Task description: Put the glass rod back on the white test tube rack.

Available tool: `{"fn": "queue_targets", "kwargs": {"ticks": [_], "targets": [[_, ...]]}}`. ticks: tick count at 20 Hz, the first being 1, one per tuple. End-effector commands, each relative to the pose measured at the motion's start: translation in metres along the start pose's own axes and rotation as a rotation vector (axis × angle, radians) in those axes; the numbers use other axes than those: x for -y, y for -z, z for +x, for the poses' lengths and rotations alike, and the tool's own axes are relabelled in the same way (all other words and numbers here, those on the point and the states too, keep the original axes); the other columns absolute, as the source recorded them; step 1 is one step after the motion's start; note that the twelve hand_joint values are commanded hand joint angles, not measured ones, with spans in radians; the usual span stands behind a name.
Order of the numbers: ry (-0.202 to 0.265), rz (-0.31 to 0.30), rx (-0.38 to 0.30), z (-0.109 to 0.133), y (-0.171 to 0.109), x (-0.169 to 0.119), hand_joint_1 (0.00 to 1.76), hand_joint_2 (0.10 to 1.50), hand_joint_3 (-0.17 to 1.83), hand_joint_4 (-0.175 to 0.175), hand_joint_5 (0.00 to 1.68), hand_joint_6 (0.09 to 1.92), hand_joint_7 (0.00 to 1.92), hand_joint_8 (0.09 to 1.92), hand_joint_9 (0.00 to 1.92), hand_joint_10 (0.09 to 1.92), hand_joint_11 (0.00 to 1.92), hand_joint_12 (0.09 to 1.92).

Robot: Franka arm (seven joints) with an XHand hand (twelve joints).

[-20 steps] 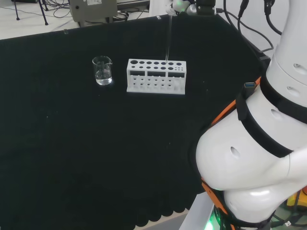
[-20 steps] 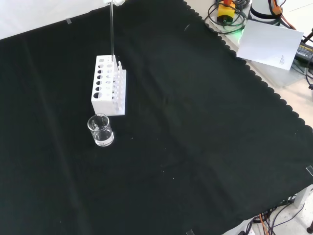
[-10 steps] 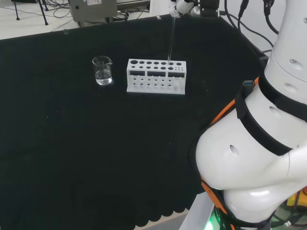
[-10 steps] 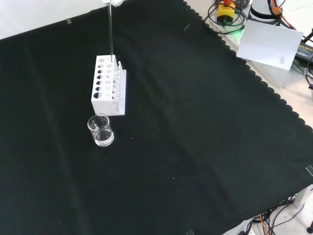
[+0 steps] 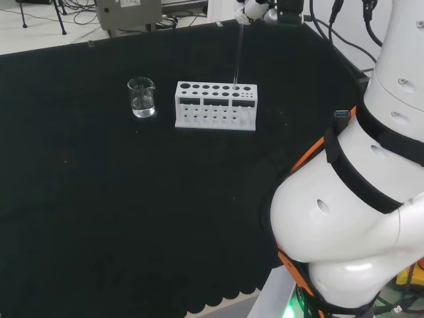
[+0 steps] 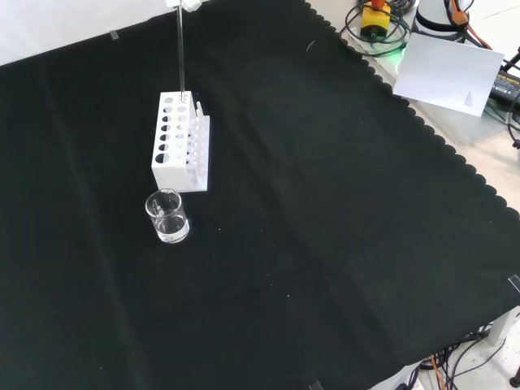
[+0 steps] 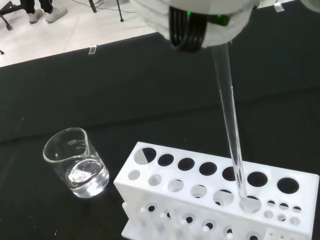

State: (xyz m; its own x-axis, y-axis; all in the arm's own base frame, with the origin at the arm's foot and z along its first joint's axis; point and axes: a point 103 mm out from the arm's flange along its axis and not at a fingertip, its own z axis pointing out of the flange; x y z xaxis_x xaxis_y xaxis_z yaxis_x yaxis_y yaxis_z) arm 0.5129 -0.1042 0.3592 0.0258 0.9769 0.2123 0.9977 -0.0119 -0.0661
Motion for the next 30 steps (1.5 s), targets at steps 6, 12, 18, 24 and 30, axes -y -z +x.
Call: {"fn": "queue_targets", "kwargs": {"ticks": [6,12,18,24,30], "targets": [[-0.003,0.017,-0.015,-0.004,-0.007,-0.005,1.32,0.75,0.52,-0.175,1.26,0.32,1.25,0.95,1.86,0.37,1.69,0.61],[0.001,0.02,-0.009,-0.006,-0.016,-0.008,1.32,0.75,0.52,-0.175,1.26,0.32,1.25,0.96,1.86,0.37,1.69,0.61],[-0.001,0.031,-0.019,-0.008,-0.019,-0.01,1.32,0.75,0.52,-0.175,1.27,0.32,1.25,0.96,1.86,0.37,1.69,0.61],[-0.005,0.039,-0.01,-0.011,-0.028,-0.014,1.32,0.75,0.52,-0.175,1.27,0.32,1.25,0.96,1.86,0.37,1.69,0.61],[-0.015,0.07,-0.015,-0.022,-0.043,-0.021,1.32,0.75,0.52,-0.175,1.27,0.32,1.25,0.96,1.86,0.37,1.69,0.61]]}}
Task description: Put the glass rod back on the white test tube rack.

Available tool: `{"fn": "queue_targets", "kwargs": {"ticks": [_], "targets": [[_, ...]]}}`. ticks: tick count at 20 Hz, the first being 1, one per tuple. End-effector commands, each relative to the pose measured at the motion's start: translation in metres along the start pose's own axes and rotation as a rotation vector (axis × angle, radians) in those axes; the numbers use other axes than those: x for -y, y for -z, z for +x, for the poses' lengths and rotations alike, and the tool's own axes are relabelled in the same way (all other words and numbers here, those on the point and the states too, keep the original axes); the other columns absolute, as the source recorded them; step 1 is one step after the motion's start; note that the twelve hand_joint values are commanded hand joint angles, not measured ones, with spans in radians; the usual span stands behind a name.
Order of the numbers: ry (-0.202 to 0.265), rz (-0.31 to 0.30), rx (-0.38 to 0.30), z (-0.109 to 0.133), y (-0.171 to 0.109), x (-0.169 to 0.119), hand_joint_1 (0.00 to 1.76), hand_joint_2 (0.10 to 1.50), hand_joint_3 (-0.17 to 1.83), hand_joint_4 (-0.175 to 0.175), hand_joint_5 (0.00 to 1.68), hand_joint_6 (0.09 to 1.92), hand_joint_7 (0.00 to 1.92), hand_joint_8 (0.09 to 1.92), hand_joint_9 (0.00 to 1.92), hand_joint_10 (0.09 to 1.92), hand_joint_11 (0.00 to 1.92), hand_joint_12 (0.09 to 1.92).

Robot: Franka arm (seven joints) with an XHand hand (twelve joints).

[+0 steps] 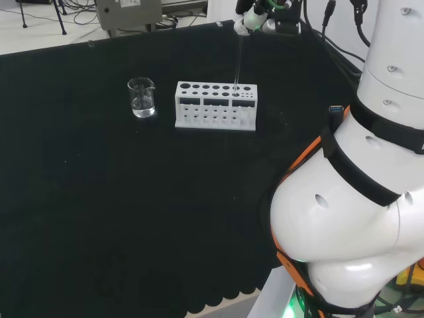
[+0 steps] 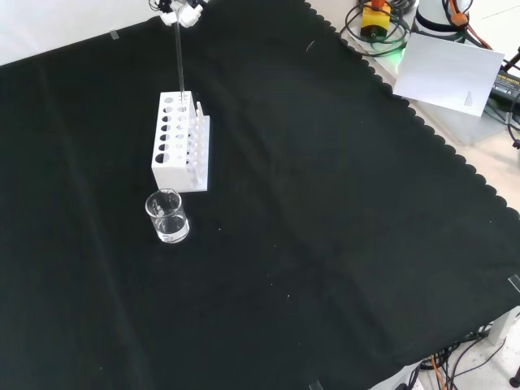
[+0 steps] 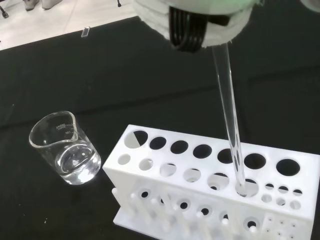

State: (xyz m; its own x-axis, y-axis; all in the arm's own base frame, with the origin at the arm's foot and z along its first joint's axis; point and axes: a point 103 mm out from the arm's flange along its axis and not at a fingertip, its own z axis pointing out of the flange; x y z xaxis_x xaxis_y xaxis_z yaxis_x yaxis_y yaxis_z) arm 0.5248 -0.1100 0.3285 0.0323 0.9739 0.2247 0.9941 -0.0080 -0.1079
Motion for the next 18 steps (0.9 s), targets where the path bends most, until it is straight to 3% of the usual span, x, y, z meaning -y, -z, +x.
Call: {"fn": "queue_targets", "kwargs": {"ticks": [1,9,18], "targets": [[-0.011,0.033,0.0,-0.012,-0.018,-0.009,1.32,0.75,0.52,-0.175,1.27,0.32,1.25,0.96,1.86,0.37,1.69,0.61],[-0.013,0.068,0.001,-0.017,-0.038,-0.021,1.32,0.75,0.52,-0.175,1.26,0.32,1.25,0.95,1.86,0.37,1.69,0.61],[-0.016,0.079,0.002,-0.019,-0.041,-0.022,1.32,0.75,0.52,-0.175,1.26,0.32,1.25,0.95,1.86,0.37,1.69,0.61]]}}
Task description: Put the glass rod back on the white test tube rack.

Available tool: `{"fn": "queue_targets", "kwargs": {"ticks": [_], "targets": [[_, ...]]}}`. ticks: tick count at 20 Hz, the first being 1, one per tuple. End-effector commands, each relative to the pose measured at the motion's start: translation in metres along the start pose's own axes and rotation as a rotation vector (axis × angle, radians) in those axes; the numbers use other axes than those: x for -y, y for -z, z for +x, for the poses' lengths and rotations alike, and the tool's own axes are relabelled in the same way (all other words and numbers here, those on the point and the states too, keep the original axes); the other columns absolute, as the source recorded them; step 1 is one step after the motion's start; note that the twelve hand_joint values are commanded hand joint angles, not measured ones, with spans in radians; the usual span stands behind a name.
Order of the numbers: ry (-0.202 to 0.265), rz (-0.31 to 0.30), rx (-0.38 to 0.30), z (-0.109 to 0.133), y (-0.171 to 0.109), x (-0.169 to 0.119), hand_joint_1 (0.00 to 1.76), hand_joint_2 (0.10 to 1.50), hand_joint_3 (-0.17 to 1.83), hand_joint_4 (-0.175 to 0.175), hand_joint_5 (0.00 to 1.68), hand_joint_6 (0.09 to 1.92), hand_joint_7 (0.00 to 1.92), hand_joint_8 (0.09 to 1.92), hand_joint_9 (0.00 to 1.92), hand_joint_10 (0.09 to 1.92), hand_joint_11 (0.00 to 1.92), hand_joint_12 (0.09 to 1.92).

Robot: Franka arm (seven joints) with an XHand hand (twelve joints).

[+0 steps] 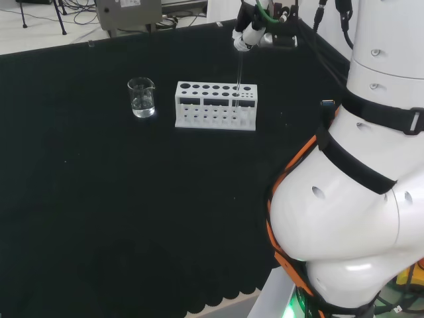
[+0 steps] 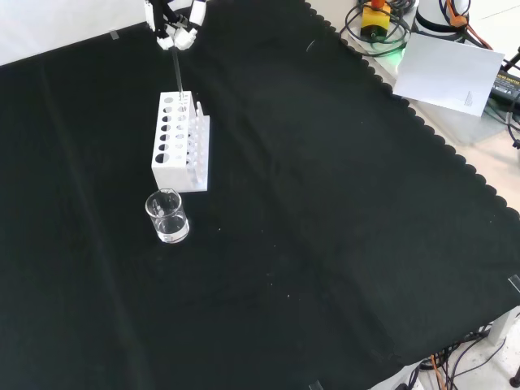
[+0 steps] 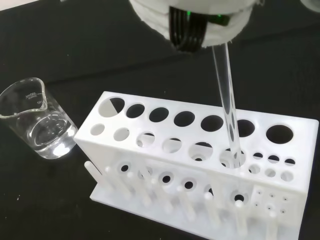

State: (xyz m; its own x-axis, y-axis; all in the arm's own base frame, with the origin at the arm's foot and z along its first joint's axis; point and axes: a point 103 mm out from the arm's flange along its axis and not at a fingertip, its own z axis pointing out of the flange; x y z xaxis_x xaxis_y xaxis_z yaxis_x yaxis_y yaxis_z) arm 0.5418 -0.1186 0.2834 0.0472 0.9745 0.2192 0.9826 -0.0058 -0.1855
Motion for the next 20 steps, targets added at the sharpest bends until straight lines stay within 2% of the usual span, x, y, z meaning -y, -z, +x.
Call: {"fn": "queue_targets", "kwargs": {"ticks": [1,8,20], "targets": [[0.0,0.001,-0.003,-0.002,-0.001,0.0,1.32,0.75,0.52,-0.175,1.26,0.32,1.25,0.95,1.86,0.37,1.69,0.61],[-0.004,0.025,-0.007,-0.011,-0.008,-0.001,1.32,0.76,0.52,-0.175,1.26,0.32,1.25,0.95,1.86,0.37,1.69,0.61],[0.002,0.035,0.008,-0.004,-0.012,-0.005,1.32,0.76,0.51,-0.175,1.26,0.33,1.25,0.95,1.87,0.37,1.69,0.61]]}}
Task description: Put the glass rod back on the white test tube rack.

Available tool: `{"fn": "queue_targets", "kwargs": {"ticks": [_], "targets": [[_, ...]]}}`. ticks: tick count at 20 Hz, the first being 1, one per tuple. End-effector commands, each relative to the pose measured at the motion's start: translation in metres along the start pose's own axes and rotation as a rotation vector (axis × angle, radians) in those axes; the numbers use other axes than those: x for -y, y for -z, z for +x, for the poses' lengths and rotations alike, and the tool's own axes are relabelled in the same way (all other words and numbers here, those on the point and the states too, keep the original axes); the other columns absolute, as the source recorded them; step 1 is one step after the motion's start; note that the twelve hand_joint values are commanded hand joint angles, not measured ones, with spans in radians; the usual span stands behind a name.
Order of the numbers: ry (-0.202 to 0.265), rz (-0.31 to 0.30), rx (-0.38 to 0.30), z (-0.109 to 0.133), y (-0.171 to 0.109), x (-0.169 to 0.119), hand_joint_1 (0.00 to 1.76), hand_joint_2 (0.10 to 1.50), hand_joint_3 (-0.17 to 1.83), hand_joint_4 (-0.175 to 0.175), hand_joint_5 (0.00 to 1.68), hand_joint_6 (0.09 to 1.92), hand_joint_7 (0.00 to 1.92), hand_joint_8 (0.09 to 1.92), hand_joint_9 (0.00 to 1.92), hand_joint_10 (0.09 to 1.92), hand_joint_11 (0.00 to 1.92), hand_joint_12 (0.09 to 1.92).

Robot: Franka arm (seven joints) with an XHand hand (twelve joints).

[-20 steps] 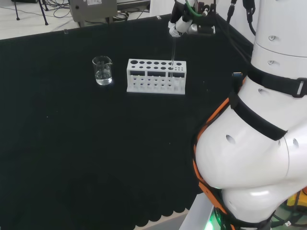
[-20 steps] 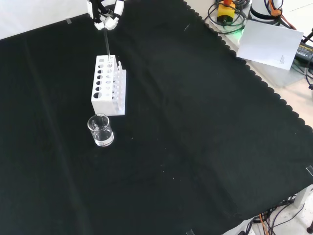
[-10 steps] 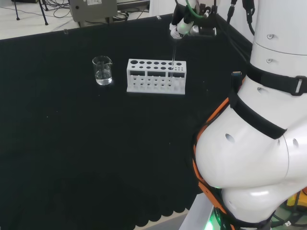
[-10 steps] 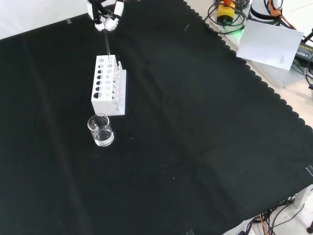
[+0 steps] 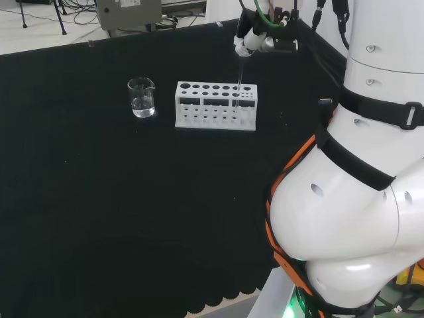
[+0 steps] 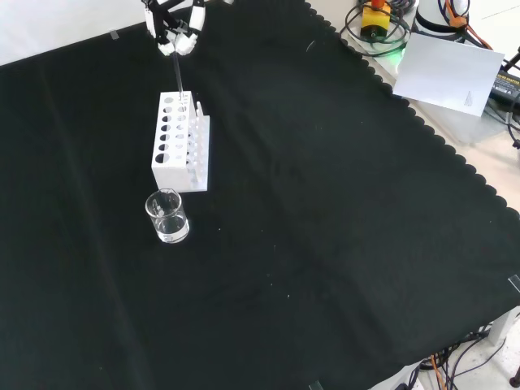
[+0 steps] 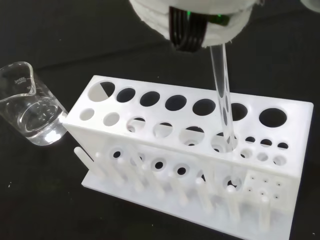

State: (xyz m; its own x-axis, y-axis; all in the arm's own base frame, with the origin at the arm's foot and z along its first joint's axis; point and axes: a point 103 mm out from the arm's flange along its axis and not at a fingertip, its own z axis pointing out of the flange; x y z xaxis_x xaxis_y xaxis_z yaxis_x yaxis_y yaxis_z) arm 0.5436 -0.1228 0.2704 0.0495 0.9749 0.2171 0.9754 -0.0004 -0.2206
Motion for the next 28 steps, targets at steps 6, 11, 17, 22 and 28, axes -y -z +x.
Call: {"fn": "queue_targets", "kwargs": {"ticks": [6,11,17,22,28], "targets": [[0.015,0.007,0.021,0.018,-0.003,-0.008,1.32,0.76,0.51,-0.175,1.26,0.33,1.25,0.95,1.87,0.37,1.69,0.61],[0.019,0.016,0.012,0.017,-0.007,-0.009,1.32,0.76,0.5,-0.175,1.26,0.33,1.25,0.95,1.87,0.37,1.69,0.61],[0.003,0.018,0.011,0.013,-0.005,-0.008,1.31,0.76,0.5,-0.175,1.25,0.34,1.25,0.94,1.87,0.37,1.69,0.61],[0.01,0.036,0.003,0.012,-0.005,-0.008,1.32,0.76,0.5,-0.175,1.25,0.36,1.27,0.9,1.87,0.37,1.7,0.61],[0.014,0.07,0.014,0.014,-0.009,-0.01,1.32,0.69,0.59,-0.175,1.21,0.53,1.38,0.67,1.89,0.36,1.73,0.58]]}}
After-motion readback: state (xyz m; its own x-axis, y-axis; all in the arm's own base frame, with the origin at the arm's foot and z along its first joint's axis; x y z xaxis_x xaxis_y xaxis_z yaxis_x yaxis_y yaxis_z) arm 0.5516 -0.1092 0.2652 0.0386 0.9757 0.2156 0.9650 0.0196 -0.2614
